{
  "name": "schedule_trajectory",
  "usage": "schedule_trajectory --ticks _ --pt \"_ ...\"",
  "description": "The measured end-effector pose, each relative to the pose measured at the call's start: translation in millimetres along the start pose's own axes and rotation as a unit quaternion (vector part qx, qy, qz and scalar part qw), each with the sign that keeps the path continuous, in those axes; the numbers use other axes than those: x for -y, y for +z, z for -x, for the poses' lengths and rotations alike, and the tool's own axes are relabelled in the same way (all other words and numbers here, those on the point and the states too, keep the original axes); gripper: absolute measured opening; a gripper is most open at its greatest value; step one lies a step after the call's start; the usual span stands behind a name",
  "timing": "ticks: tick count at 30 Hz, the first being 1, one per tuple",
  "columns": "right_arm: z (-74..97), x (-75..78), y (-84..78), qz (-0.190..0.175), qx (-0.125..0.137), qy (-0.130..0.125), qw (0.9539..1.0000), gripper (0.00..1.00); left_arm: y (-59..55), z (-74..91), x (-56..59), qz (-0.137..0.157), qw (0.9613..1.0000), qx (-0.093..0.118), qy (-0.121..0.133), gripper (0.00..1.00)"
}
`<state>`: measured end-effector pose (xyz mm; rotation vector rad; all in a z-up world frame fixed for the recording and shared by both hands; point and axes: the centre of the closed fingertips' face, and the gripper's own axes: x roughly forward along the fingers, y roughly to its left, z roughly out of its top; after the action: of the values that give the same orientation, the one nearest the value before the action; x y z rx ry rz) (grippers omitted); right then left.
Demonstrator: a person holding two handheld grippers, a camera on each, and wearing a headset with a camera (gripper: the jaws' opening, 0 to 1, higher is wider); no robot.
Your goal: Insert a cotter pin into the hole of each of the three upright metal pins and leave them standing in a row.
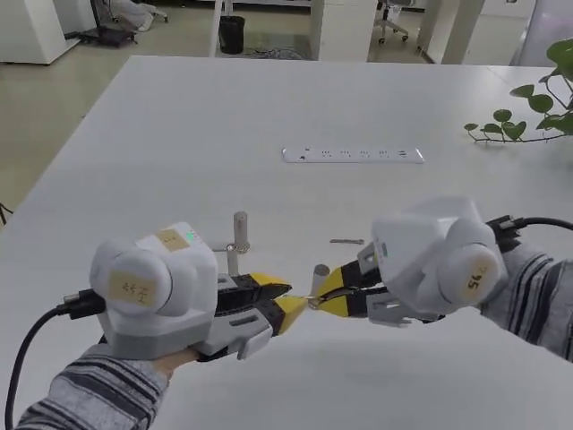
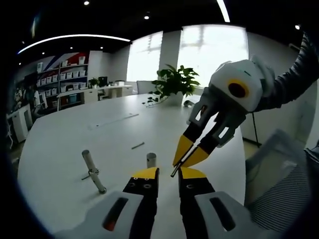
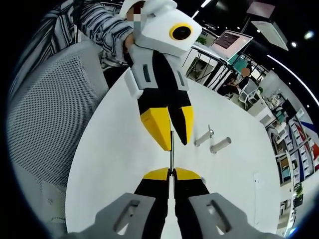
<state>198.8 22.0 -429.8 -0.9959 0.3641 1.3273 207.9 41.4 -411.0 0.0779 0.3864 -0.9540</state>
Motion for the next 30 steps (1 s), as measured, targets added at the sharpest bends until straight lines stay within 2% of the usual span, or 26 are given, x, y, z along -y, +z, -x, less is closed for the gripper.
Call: schedule_trajectory --ticks 6,8,10,14,20,22,24,30 --pt "-0.2 3.0 -13.8 -0.009 -0.014 -0.007 0.9998 0.0 -3.1 -5.0 -5.1 -0.01 0.9999 -0.006 0.012 0.19" --pt "0.1 5.0 -20.5 -0.015 -0.021 -0.01 0.9996 0.0 -1.9 -6.9 -8.0 -0.016 0.9996 0.0 0.023 0.18" --pt "0.6 7.3 -27.0 -0.02 -0.026 -0.014 0.9993 0.0 -2.6 -9.4 -8.2 -0.024 0.9994 -0.003 0.026 0.18" --pt "1.8 14.4 -39.7 -0.029 -0.041 -0.025 0.9984 0.0 -6.9 -16.0 -9.9 -0.038 0.9986 -0.011 0.036 0.21" --pt "4.2 26.2 -57.1 -0.04 -0.062 -0.037 0.9965 0.0 -10.4 -27.7 -11.6 -0.047 0.9976 -0.009 0.05 0.22" --pt "4.9 29.1 -62.1 -0.044 -0.066 -0.038 0.9961 0.0 -11.1 -31.7 -14.6 -0.055 0.9965 -0.009 0.061 0.23" --pt "4.9 31.3 -66.8 -0.047 -0.071 -0.038 0.9957 0.0 -13.7 -34.9 -17.2 -0.056 0.9958 -0.018 0.07 0.24" --pt "3.0 33.9 -78.1 -0.052 -0.084 -0.035 0.9946 0.0 -17.6 -46.8 -29.2 -0.058 0.9934 -0.025 0.096 0.25"
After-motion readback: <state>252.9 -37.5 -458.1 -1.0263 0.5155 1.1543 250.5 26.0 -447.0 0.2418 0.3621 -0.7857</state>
